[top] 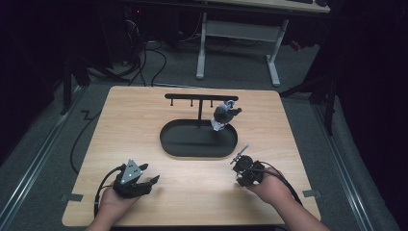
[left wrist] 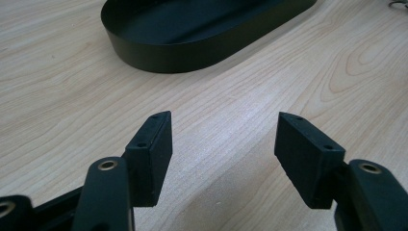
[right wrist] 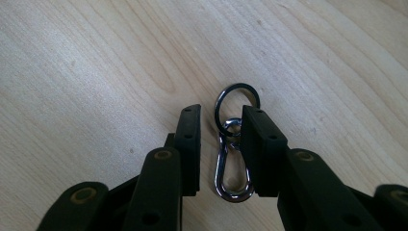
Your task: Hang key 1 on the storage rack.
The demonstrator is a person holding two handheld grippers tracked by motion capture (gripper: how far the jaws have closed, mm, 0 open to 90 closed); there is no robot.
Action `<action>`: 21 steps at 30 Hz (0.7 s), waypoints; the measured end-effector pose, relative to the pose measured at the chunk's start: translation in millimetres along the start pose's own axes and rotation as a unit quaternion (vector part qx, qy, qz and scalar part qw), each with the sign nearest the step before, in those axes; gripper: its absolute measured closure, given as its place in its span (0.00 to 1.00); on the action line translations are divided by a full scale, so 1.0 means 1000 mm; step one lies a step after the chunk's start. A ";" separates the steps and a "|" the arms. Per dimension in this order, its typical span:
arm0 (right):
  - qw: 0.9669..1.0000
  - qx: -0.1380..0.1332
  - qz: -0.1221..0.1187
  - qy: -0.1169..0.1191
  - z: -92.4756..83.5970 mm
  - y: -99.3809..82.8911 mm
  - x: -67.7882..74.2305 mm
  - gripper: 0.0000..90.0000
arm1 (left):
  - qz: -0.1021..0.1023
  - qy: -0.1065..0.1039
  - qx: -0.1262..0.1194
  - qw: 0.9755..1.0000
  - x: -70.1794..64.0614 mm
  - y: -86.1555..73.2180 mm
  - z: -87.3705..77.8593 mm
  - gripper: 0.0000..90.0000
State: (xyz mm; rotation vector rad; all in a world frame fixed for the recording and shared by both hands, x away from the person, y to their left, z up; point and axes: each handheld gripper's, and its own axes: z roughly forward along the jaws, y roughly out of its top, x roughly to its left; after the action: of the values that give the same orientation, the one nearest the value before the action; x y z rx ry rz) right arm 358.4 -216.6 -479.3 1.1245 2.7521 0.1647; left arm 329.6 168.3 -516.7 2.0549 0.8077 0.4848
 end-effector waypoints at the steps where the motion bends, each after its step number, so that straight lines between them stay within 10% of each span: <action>1: 1.000 0.005 -0.004 -0.002 0.001 0.002 0.000 0.78 | 0.000 0.000 0.001 1.000 0.000 0.000 0.000 0.43; 11: 1.000 0.013 -0.015 -0.013 0.006 0.007 0.000 0.94 | -0.002 0.002 -0.001 1.000 0.001 0.000 -0.001 0.43; 21: 0.993 -0.044 0.069 0.081 -0.007 -0.013 -0.037 0.99 | -0.002 0.003 0.003 1.000 0.000 -0.001 0.001 0.43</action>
State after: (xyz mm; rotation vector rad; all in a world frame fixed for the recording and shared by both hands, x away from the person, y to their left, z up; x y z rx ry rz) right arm 374.3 -252.1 -471.0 1.3339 2.7726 0.4077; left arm 329.9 168.1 -517.8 2.0590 0.8173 0.4875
